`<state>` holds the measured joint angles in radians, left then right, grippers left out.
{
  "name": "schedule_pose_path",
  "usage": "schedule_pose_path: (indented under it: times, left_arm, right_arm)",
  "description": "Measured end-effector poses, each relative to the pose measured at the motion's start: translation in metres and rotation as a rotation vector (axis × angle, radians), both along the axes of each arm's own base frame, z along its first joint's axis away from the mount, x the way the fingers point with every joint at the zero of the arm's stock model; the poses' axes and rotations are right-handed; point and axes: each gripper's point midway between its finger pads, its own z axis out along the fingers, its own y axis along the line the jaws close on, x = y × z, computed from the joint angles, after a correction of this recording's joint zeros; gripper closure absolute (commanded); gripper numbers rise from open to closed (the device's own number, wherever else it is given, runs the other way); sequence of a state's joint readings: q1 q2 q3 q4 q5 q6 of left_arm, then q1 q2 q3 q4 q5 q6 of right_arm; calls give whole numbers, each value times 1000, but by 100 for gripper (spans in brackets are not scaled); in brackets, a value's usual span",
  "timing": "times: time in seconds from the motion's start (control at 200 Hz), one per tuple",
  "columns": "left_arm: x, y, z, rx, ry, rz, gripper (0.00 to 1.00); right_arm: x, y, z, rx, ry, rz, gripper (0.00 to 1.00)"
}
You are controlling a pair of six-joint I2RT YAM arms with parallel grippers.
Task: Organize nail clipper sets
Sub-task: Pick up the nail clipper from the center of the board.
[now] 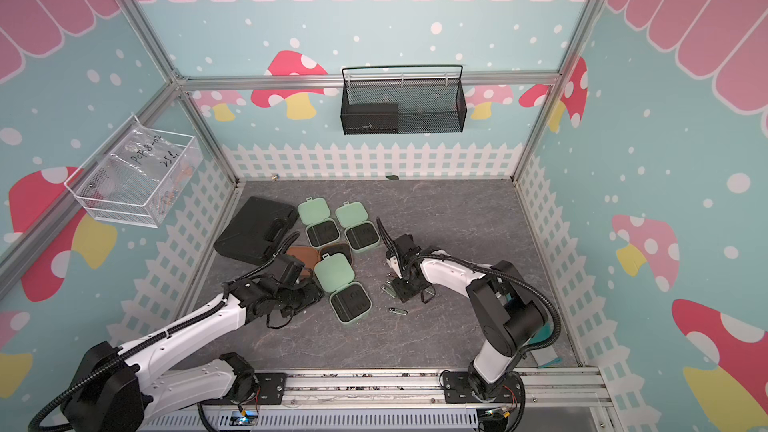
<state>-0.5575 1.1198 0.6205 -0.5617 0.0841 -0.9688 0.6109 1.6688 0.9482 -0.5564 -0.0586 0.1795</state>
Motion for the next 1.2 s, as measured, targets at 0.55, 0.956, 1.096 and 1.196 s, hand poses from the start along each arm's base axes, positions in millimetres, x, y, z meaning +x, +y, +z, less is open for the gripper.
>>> schedule_pose_path:
  times: [0.55, 0.956, 1.096, 1.196]
  left_arm:
    - [0, 0, 1, -9, -13, 0, 46]
    - [-2, 0, -2, -14, -8, 0, 48]
    - [-1, -1, -2, -19, -13, 4, 52]
    - [0, -1, -2, -20, -16, 8, 53]
  right_arm:
    - [12, 22, -2, -21, -52, 29, 56]
    - [12, 26, -1, -10, -54, 30, 87]
    - [9, 23, 1, -29, -34, 31, 91]
    - [8, 24, 11, -35, -30, 36, 92]
